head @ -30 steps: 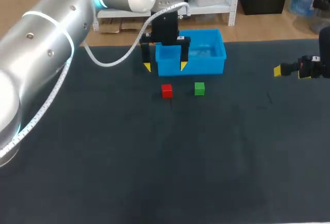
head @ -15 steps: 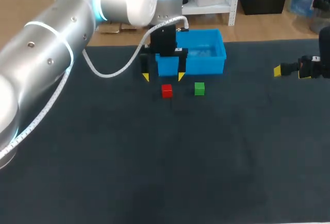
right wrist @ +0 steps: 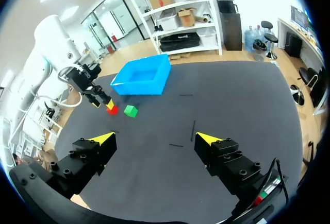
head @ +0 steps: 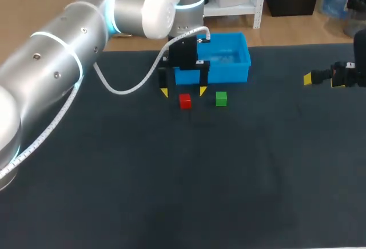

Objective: Use the left arm to pick the red cube and place it into the blue plastic box first, then use the right arm to grasp the green cube and put it into the same blue plastic box after the first action is fully finished.

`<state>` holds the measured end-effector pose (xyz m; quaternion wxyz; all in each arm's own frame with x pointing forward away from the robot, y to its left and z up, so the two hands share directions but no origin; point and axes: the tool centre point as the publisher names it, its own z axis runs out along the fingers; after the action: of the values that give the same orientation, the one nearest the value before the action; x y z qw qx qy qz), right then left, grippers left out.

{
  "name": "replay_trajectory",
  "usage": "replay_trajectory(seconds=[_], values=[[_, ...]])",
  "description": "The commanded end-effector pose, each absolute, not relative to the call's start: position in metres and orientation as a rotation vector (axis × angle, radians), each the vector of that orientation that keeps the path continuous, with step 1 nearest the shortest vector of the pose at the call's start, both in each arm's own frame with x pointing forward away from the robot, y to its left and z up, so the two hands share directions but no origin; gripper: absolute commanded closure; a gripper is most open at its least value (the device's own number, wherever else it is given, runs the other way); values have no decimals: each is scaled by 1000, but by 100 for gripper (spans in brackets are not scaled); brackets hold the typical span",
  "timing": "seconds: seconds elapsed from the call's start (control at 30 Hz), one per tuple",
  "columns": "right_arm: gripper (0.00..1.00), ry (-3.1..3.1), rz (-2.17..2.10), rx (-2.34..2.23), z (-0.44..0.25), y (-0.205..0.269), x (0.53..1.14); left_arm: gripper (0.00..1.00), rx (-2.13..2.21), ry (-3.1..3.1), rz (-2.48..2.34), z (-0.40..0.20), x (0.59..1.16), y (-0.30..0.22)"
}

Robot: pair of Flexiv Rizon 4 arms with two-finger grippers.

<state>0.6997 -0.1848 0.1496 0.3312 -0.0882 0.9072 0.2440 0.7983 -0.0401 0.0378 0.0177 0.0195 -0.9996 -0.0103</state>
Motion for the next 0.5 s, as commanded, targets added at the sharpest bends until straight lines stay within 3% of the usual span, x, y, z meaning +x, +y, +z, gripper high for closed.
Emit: replay_trajectory(seconds=[0.03,0.5], values=[[0,2372,639,-232,150,-185,700,0,69,-3101,-36,33,800,-43],[0,2372,639,-232,150,-185,700,0,136,-3062,-67,13,795,-45]])
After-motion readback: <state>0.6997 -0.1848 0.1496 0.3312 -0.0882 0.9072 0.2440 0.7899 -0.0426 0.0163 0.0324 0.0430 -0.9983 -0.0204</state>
